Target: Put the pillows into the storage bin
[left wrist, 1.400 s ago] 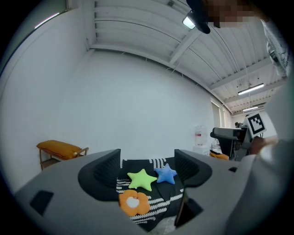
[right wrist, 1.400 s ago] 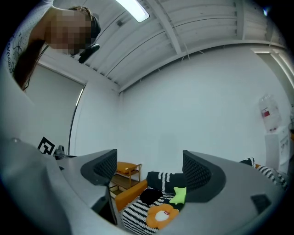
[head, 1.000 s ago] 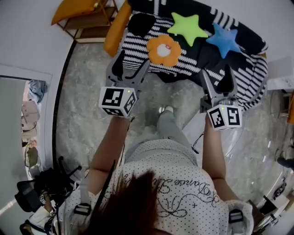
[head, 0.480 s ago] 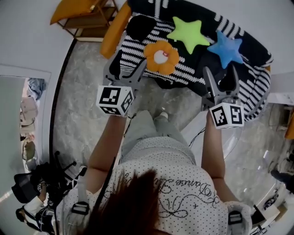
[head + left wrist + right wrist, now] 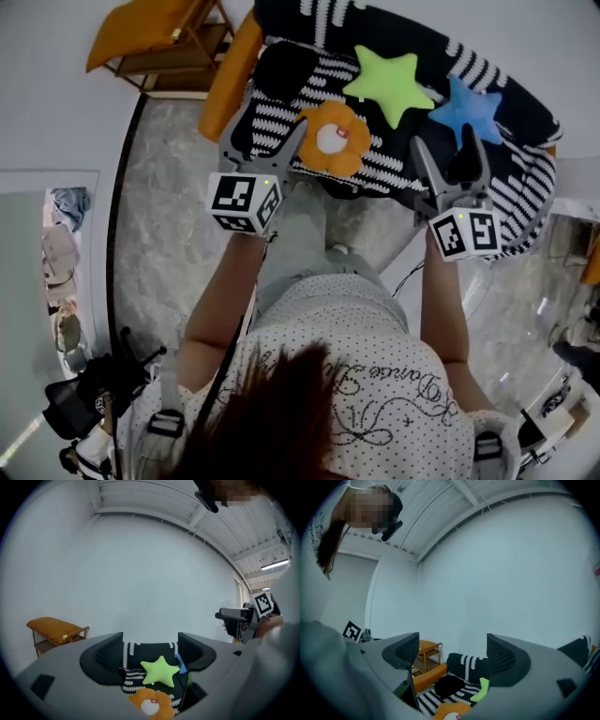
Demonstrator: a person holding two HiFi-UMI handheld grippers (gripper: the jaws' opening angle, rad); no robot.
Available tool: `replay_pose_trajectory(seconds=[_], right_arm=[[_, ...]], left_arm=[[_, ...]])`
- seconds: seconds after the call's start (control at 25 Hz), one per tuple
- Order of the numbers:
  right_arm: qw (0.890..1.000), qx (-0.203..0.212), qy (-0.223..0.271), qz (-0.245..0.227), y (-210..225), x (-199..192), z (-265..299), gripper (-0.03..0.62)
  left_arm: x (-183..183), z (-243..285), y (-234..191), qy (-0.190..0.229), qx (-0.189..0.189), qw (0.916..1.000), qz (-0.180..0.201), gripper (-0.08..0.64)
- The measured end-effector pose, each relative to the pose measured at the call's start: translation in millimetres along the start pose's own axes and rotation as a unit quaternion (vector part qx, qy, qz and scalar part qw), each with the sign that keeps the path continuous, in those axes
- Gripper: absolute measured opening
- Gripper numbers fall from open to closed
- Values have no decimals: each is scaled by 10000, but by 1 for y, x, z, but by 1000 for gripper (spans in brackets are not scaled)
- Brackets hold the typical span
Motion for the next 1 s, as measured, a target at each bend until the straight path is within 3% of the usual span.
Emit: replay_pose_trajectory(seconds=[0.16, 0.24, 0.32, 0.44, 0.8, 1.0], right_arm=[[9996, -143, -250, -48, 15, -13, 72, 440], [9990, -285, -344, 4, 25, -23, 105, 440], [9984, -382, -418, 94, 32, -34, 131, 440], [9967, -521, -553, 289, 39, -56, 161, 442], [9865, -840, -1034, 954, 87, -137, 190, 443], [9786, -861, -1058, 1542, 123, -186, 195, 431]], left_arm=[[-11, 64, -43, -265, -298, 9992, -65, 351], [-18, 97, -66, -453, -441, 9976, -288, 351], [-21, 124, -80, -582, -562, 9954, -519, 351], [-31, 156, -93, -760, -718, 9931, -533, 351], [-86, 217, -108, -1347, -662, 9866, -645, 351], [-141, 249, -101, -1810, -530, 9802, -600, 351]])
Point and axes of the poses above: the fingertips, and each gripper's own axes: z forward along the fingers, y to its right, x out of its top, the point moved 9 cm from there along -z, backward along the fingers, and after that the axes turned 11 degrees about x, right-handed, at the moved point
